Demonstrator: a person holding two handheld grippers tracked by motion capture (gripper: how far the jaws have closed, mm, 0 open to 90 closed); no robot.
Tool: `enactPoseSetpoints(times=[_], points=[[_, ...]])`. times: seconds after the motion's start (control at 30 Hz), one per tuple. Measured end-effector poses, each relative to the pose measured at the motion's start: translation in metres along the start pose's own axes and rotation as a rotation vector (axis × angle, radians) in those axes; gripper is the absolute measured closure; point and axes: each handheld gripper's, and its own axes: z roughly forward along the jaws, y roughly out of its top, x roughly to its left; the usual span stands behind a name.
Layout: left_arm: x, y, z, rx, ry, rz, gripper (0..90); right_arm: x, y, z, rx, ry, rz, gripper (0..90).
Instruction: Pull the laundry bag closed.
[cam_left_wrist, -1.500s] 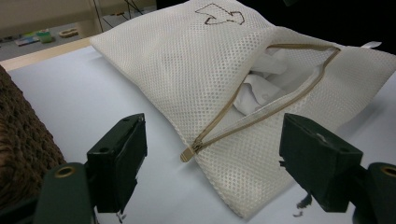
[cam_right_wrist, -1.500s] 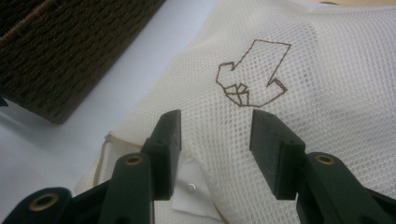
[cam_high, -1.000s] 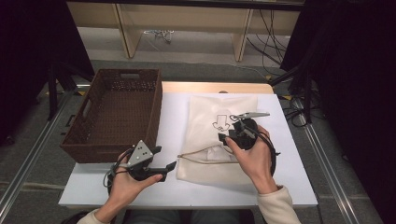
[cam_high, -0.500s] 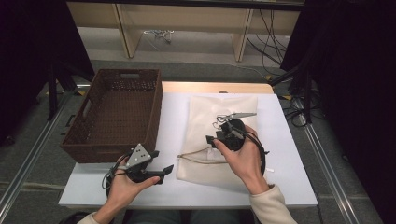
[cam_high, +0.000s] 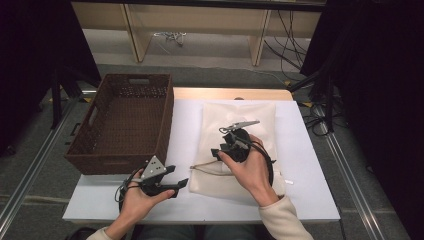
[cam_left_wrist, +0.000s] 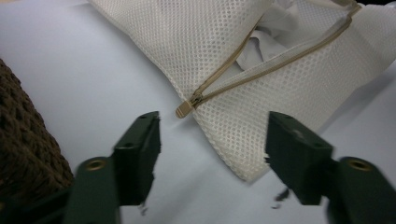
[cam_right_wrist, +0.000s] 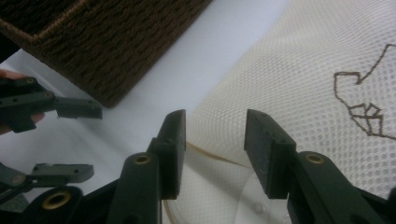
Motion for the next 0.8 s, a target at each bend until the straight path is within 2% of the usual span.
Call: enactPoseSetpoints(times=[0.03, 0.1, 0.13, 0.17, 0.23, 0.27, 0.3, 0.37, 0.4, 0.43, 0.5, 0.53, 0.63, 0.67, 0.7, 0.73, 0.77, 0.8], points=[[0.001, 0.0, 0.002, 0.003, 0.004, 0.004, 42.9, -0.002, 0.001, -0.001, -0.015, 0.003, -0.031, 59.9], [0.003, -0.001, 0.008, 0.05, 0.019, 0.009, 52.8, -0.004, 0.001, -0.003, -0.017, 0.001, -0.023, 60.1], [0.005, -0.001, 0.01, 0.083, 0.02, 0.021, 61.1, -0.003, 0.001, -0.004, -0.026, 0.0, -0.003, 60.1], [0.006, -0.002, 0.014, 0.099, 0.025, 0.024, 66.5, -0.005, 0.001, -0.006, -0.02, -0.012, -0.031, 60.1], [0.007, -0.002, 0.02, 0.137, 0.048, 0.038, 78.5, -0.005, 0.001, -0.007, -0.02, 0.0, -0.023, 60.2], [0.007, -0.002, 0.023, 0.147, 0.041, 0.037, 83.5, -0.005, 0.001, -0.007, -0.034, -0.007, -0.025, 60.2], [0.008, -0.001, 0.026, 0.172, 0.055, 0.05, 87.4, -0.005, 0.001, -0.009, -0.028, -0.017, -0.02, 60.2], [0.009, 0.001, 0.033, 0.202, 0.058, 0.06, 89.5, -0.005, 0.001, -0.01, -0.043, 0.001, -0.003, 60.2], [0.011, 0.002, 0.035, 0.232, 0.06, 0.082, 89.6, -0.005, 0.001, -0.011, -0.041, 0.001, 0.003, 60.2], [0.01, 0.002, 0.039, 0.222, 0.054, 0.057, 89.7, -0.005, 0.001, -0.011, -0.04, -0.015, -0.01, 60.1], [0.011, 0.002, 0.045, 0.234, 0.042, 0.048, 89.7, -0.006, 0.001, -0.012, -0.039, -0.013, -0.013, 60.1], [0.011, 0.002, 0.048, 0.238, 0.05, 0.048, 89.7, -0.006, 0.001, -0.012, -0.037, -0.012, 0.005, 60.1], [0.01, 0.005, 0.054, 0.238, 0.051, 0.04, 89.7, -0.006, 0.001, -0.012, -0.039, -0.013, 0.002, 59.9], [0.01, 0.006, 0.056, 0.241, 0.054, 0.04, 89.7, -0.005, 0.001, -0.012, -0.038, -0.01, 0.016, 59.8], [0.009, 0.007, 0.058, 0.242, 0.046, 0.037, 89.7, -0.006, 0.001, -0.012, -0.037, -0.012, 0.002, 59.8], [0.008, 0.007, 0.06, 0.239, 0.059, 0.031, 89.7, -0.006, 0.001, -0.012, -0.041, -0.015, -0.011, 59.7], [0.008, 0.008, 0.06, 0.243, 0.064, 0.053, 89.6, -0.006, 0.001, -0.012, -0.042, -0.014, -0.013, 59.7], [0.008, 0.009, 0.061, 0.241, 0.06, 0.048, 89.6, -0.006, 0.001, -0.012, -0.043, -0.012, -0.013, 59.6]])
